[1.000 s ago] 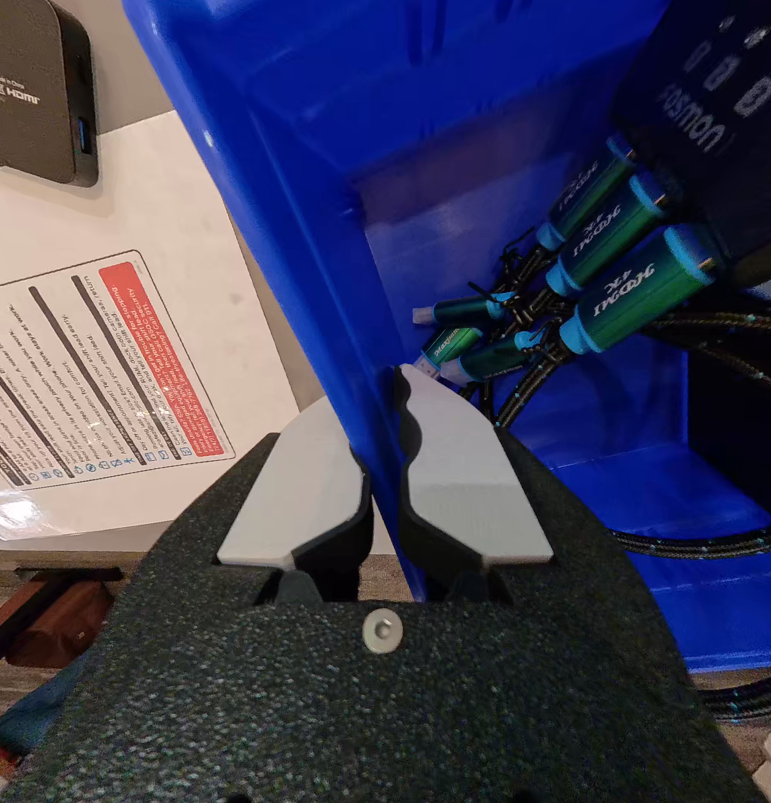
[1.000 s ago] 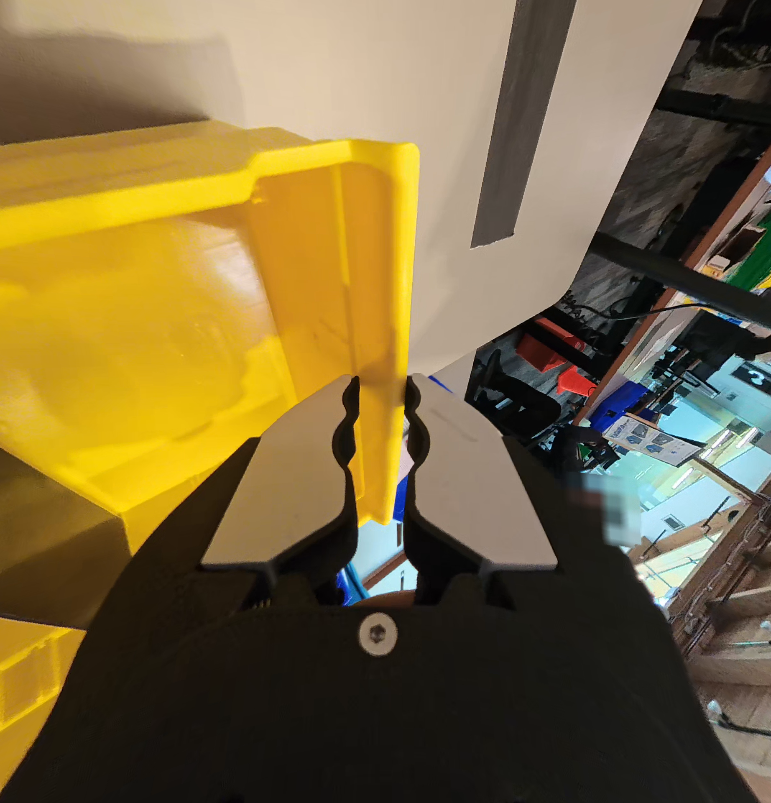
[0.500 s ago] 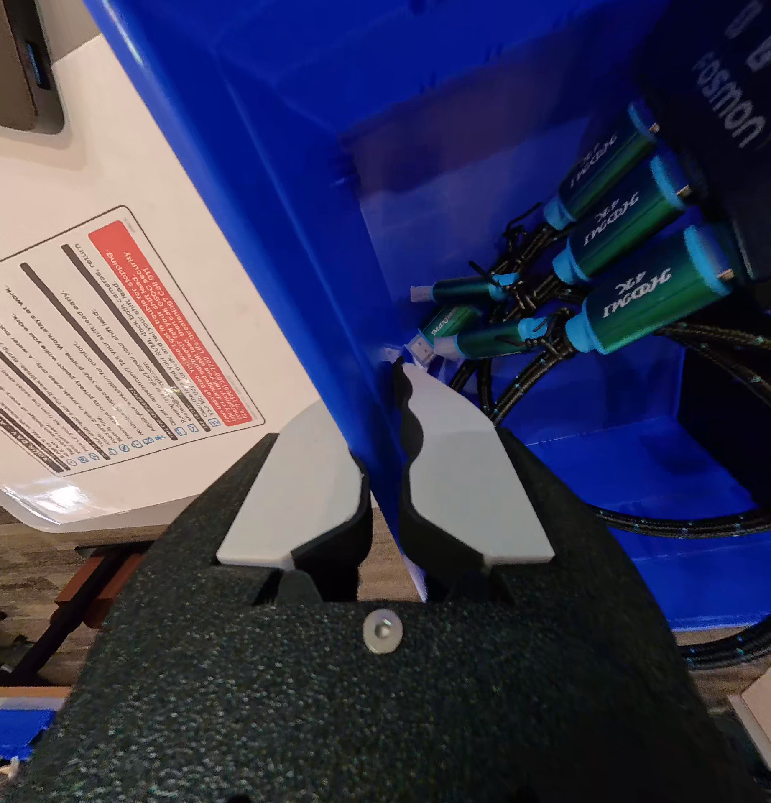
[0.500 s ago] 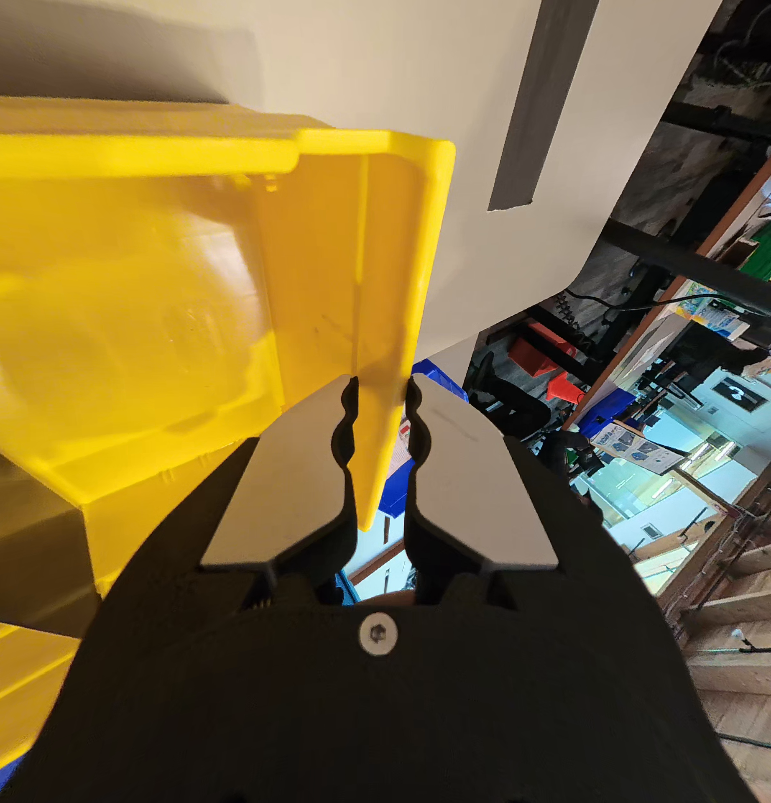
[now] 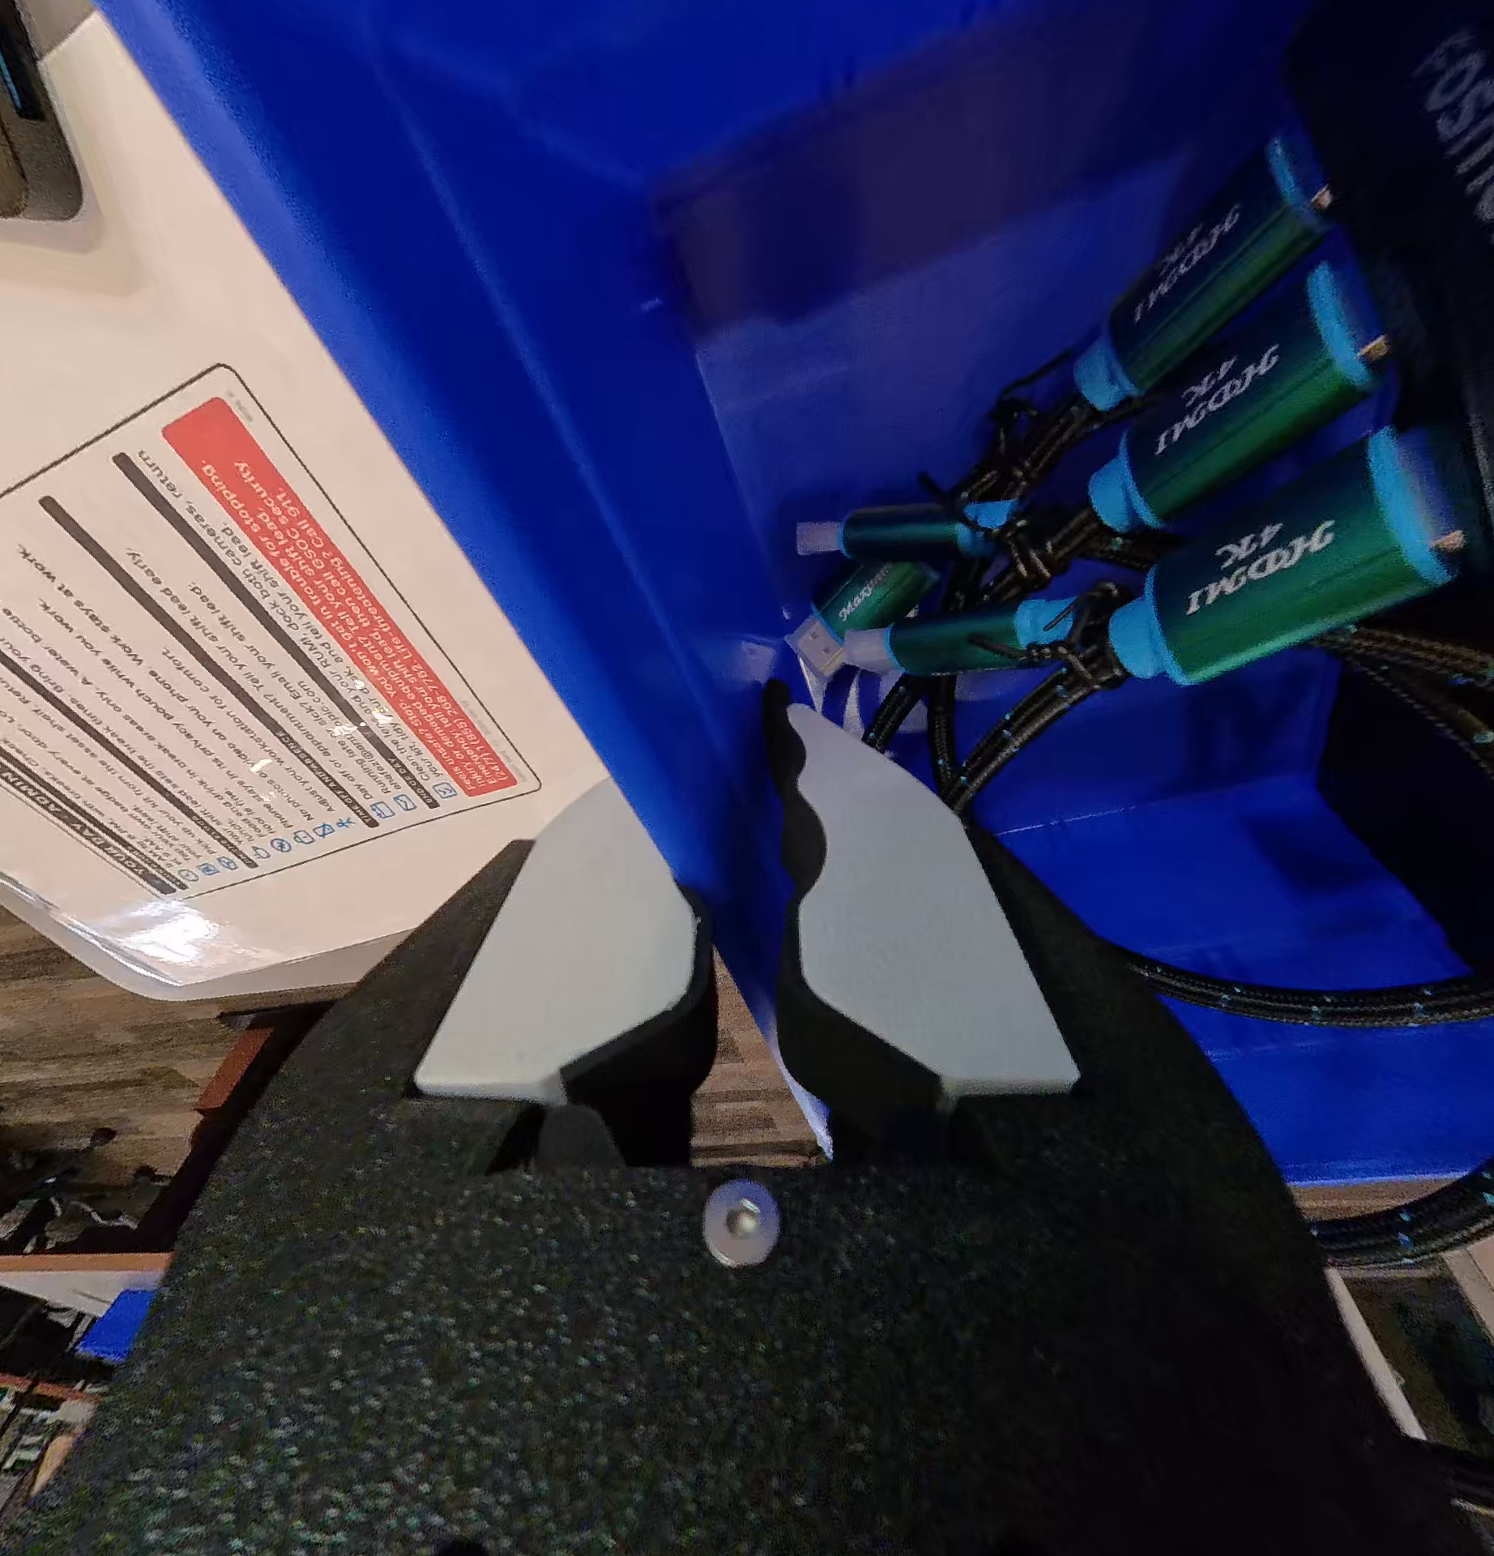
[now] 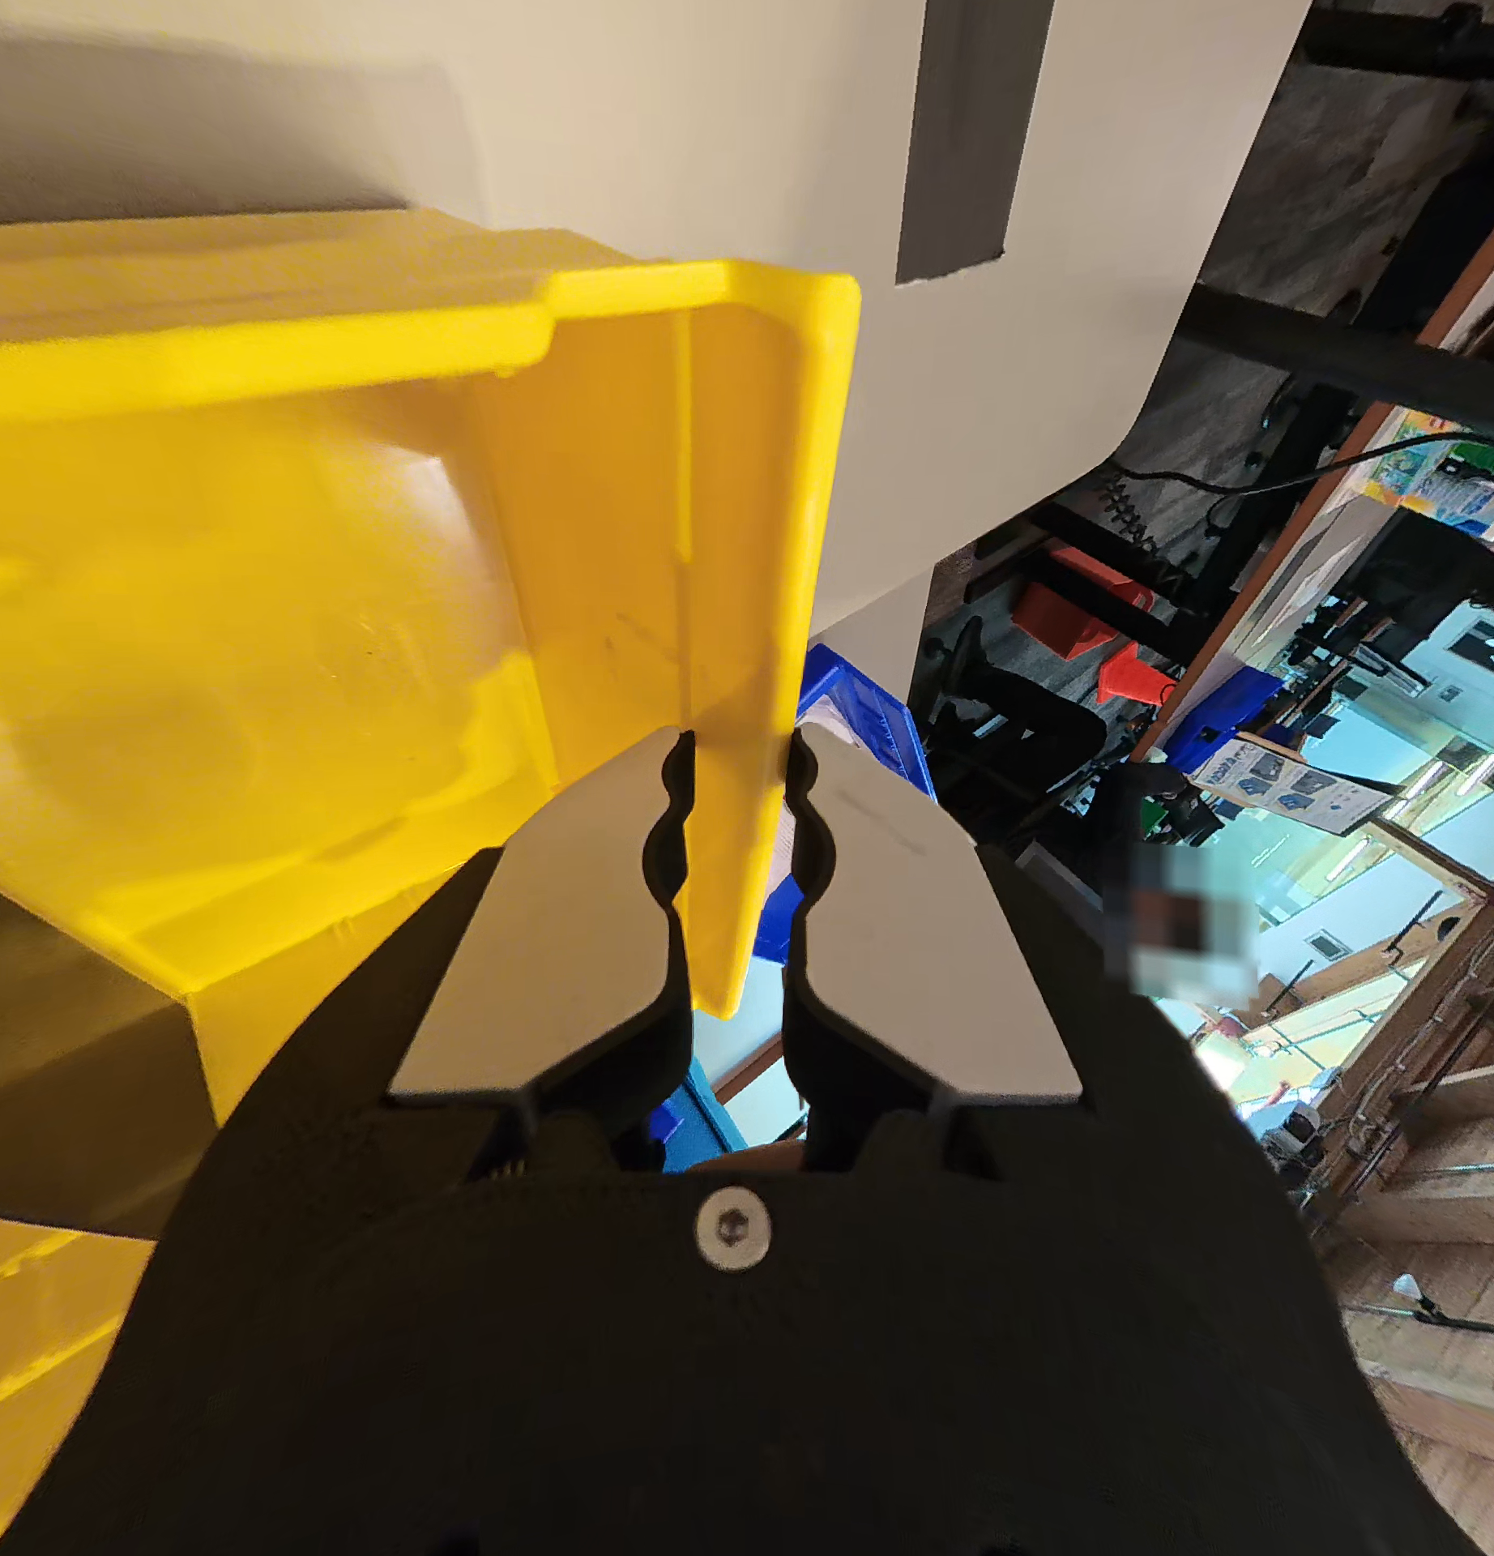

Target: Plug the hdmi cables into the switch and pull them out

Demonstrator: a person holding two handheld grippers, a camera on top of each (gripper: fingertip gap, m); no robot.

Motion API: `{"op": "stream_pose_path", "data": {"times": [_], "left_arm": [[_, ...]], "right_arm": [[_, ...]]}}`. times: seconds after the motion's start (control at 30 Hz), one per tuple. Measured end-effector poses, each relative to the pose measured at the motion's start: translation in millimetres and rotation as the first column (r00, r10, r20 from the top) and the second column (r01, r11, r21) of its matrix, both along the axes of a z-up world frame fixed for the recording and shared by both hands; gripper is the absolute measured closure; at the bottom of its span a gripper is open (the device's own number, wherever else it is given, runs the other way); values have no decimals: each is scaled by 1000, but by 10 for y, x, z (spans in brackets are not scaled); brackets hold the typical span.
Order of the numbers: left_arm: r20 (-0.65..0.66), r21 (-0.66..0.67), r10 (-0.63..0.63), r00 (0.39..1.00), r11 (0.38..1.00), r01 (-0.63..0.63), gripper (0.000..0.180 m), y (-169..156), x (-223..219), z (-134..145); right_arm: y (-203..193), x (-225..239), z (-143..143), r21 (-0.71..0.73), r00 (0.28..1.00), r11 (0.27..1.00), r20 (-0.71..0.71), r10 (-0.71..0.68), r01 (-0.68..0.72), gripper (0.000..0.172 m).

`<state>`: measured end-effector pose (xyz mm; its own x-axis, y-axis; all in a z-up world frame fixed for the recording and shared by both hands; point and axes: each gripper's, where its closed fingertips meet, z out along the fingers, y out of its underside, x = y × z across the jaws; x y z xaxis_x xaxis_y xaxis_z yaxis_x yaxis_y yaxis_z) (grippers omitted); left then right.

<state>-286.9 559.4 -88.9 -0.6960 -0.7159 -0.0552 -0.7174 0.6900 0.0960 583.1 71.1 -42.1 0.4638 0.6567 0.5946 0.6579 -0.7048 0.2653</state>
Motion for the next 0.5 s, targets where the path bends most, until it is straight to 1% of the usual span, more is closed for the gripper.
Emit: {"op": "stream_pose_path", "data": {"times": [0.13, 0.33, 0.4, 0.5], "left_arm": [[-4, 24, -12, 1000, 1000, 12, 166, 17, 0, 3], [6, 49, 5, 1000, 999, -6, 165, -3, 4, 7], [27, 61, 11, 1000, 998, -12, 160, -18, 41, 2], [66, 102, 57, 996, 993, -64, 153, 4, 62, -1]], "right_arm": [[17, -18, 0, 3, 1000, 1000, 11, 16, -16, 151], [81, -124, 0, 16, 998, 998, 5, 57, -57, 151], [89, -136, 0, 17, 998, 998, 8, 58, -58, 151], [88, -132, 5, 22, 999, 999, 12, 43, -43, 151]]}}
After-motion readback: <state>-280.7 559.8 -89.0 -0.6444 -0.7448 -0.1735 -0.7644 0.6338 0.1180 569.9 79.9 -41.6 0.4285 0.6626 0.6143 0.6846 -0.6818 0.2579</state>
